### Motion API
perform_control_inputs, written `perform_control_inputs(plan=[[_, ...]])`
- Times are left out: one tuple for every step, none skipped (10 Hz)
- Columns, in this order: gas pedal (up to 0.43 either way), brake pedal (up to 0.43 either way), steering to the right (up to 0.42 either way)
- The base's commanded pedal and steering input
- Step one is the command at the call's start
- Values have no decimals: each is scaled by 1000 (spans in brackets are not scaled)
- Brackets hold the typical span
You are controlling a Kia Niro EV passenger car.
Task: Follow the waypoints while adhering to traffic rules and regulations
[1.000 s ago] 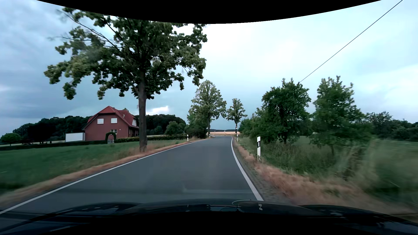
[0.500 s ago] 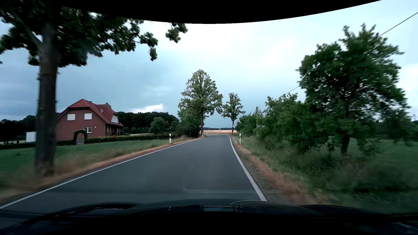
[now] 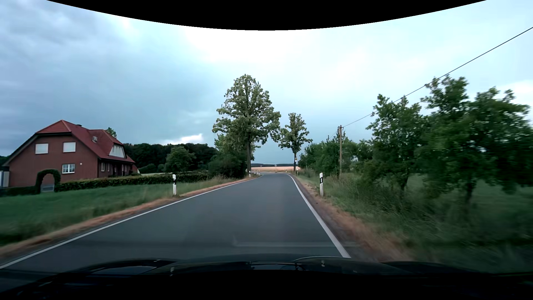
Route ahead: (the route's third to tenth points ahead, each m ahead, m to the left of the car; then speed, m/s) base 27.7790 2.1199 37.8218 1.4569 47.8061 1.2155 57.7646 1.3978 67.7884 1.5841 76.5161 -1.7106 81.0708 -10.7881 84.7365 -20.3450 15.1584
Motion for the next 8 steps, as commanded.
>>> perform_control_inputs(plan=[[0,0,11],[0,0,11],[0,0,10],[0,0,9],[39,0,9],[59,0,10],[59,0,12],[47,0,13]])
